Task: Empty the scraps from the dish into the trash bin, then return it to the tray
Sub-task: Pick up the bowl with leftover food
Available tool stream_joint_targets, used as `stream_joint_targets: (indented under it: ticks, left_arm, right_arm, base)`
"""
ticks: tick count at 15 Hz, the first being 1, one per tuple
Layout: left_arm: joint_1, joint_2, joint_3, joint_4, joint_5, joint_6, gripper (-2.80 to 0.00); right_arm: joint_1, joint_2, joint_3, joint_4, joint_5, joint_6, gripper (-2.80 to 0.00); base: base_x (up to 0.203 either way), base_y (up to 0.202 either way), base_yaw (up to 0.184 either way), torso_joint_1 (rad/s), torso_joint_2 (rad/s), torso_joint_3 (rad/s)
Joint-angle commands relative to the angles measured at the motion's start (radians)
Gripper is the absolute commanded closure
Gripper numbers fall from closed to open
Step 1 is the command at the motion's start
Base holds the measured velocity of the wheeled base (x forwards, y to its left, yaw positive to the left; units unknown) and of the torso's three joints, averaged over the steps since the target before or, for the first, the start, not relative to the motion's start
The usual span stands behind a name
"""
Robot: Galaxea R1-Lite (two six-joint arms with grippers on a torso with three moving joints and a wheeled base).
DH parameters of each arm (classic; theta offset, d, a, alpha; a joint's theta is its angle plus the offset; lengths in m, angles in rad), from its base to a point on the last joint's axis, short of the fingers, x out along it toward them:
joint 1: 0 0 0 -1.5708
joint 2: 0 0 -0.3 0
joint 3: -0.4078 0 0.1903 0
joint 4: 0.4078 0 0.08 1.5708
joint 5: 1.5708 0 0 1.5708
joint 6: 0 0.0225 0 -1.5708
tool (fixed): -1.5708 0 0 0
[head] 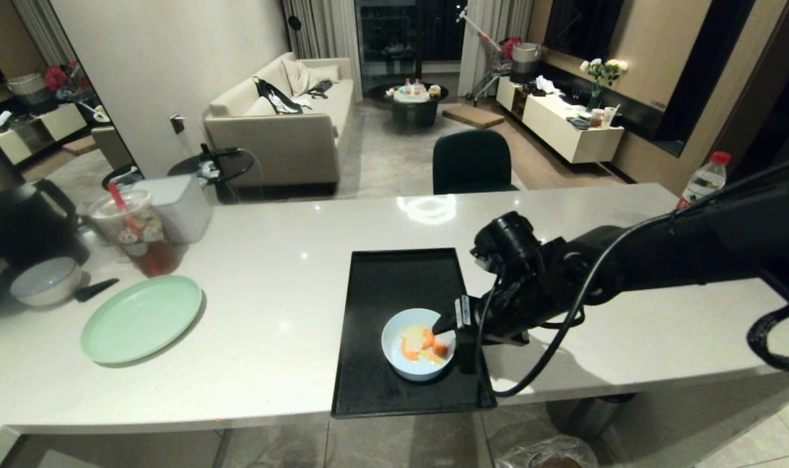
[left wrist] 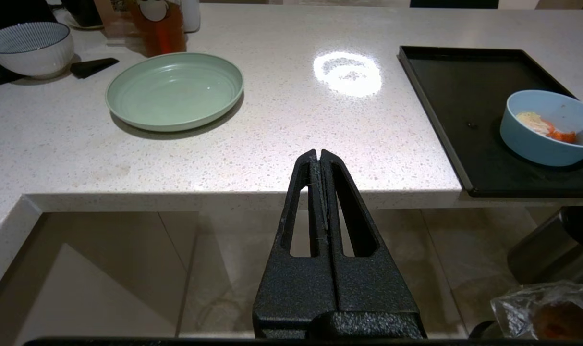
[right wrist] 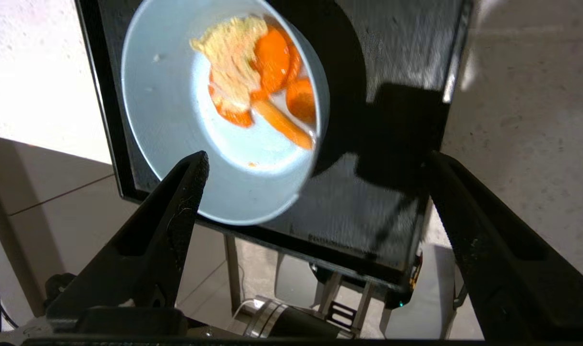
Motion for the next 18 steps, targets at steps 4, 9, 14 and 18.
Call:
stream_joint_targets:
  ticks: [4,9,14,18]
  left_arm:
    - [0.000,0.001,0.000,0.000,0.001,-0.001,0.00]
    - [0.000,0.001,0.000,0.000,0.001,-0.001,0.00]
    - [0.000,0.001,0.000,0.000,0.001,-0.001,0.00]
    - [0.000,0.001,0.000,0.000,0.001,-0.001,0.00]
  right_arm:
    - [0.034,0.075,-0.152,0.065,-0.001,0.036,-2.80]
    - [0.044,0.132,-0.232,0.144,-0.029,0.038,-2.80]
    - [0.044,0.141,-0.226,0.154,-0.047,0.038,-2.80]
    - [0.044,0.143,-0.227,0.163,-0.049,0.038,0.00]
  base:
    - [0.000,0.000,0.000,0.000,0.00,0.000]
    - [0.000,0.000,0.000,0.000,0.00,0.000]
    - [0.000,0.000,0.000,0.000,0.00,0.000]
    - [0.000,0.000,0.000,0.000,0.00,0.000]
